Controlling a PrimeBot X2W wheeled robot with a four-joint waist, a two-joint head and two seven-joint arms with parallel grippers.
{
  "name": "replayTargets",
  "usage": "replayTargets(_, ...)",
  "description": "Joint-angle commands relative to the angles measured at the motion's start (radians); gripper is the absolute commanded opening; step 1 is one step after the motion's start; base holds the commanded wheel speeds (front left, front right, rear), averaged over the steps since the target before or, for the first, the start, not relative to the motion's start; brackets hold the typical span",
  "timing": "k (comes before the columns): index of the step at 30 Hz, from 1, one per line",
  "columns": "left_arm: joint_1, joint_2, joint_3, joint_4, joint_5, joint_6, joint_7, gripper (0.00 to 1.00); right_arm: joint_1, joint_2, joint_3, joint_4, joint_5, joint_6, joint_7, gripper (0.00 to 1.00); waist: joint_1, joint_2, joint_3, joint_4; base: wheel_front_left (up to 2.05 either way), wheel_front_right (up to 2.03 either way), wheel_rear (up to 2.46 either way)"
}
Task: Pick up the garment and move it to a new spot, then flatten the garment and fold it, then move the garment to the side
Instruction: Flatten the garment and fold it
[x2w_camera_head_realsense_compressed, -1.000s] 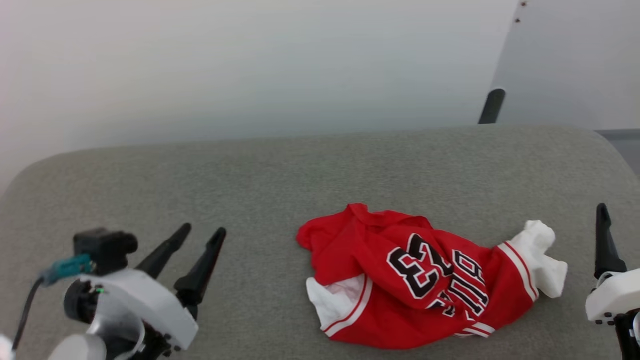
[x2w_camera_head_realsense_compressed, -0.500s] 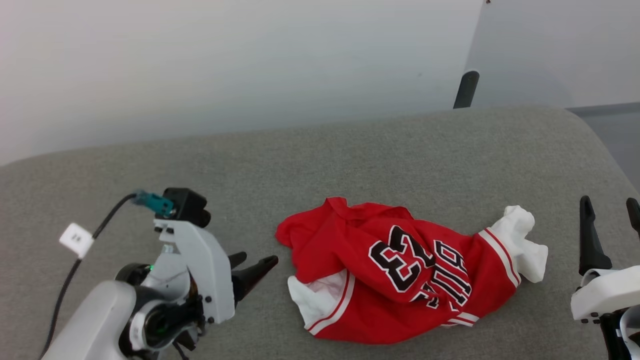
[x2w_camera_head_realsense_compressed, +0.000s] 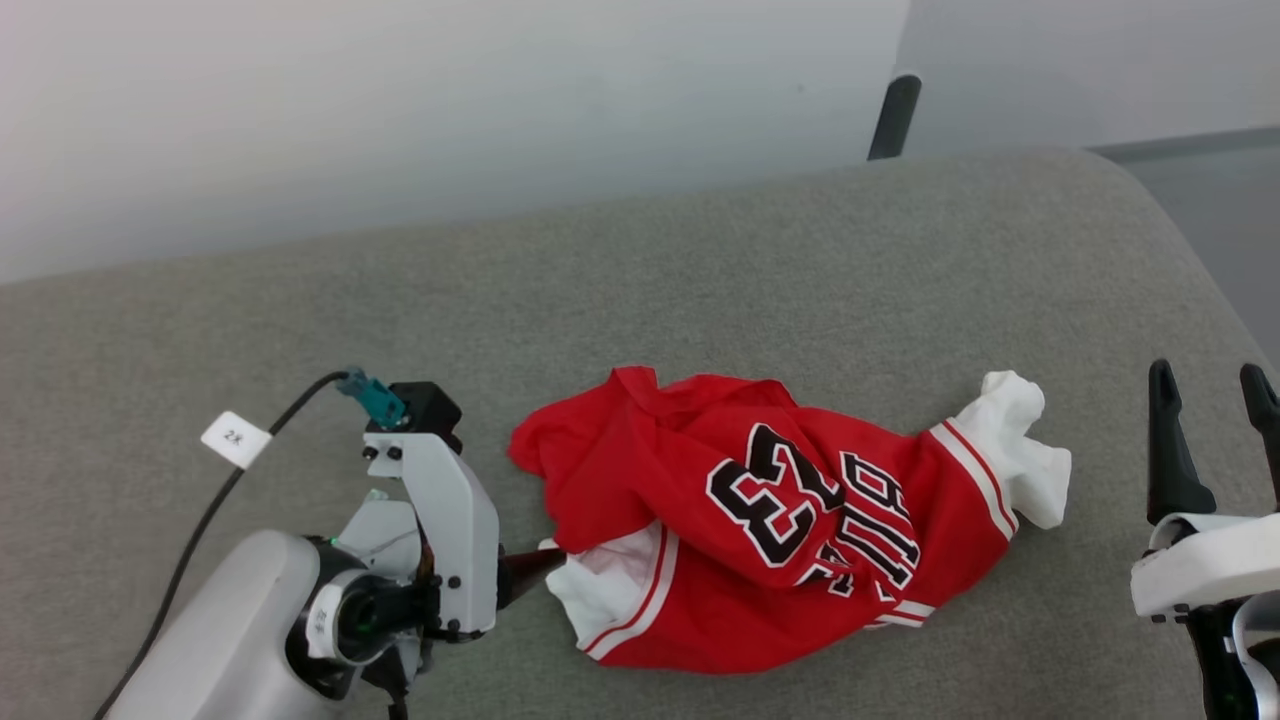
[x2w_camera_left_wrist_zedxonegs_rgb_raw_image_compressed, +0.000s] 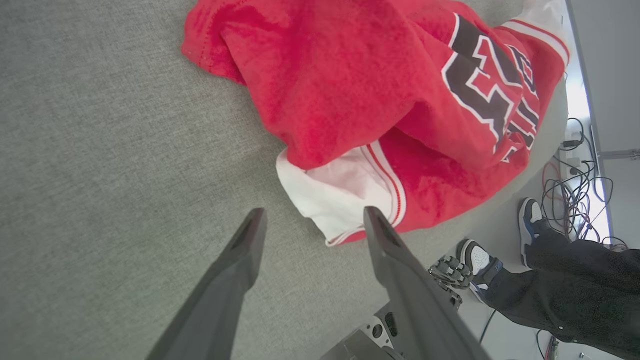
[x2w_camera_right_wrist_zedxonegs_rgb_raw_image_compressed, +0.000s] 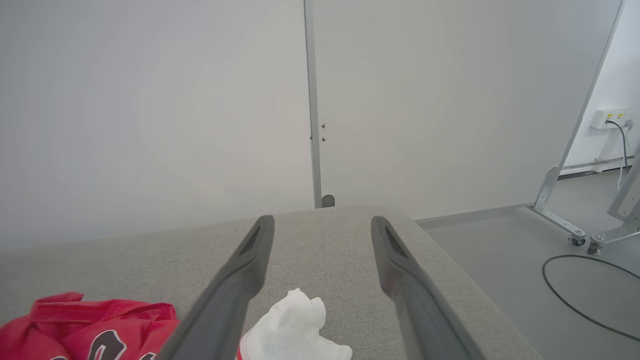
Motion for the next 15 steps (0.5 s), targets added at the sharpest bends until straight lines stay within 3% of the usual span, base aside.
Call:
replayTargets(1,-0.015,-0.004,-0.007,0.020,0.012,-0.006,-0.004,1.00,-0.014,0.003,0.006,0.005,0.008,-0.001,-0.010,1.00,0.0000,0.0000,0.027,-0.023,0.00,0.00,0.00)
replayTargets(15,-0.055,-0.033,-0.029,0.211,0.037,-0.020,-0.037,1.00,-0.063,0.003,0.020,0.049,0.039,-0.001,-0.053,1.00,0.0000,0.0000,0.109,-0.067,0.00,0.00,0.00)
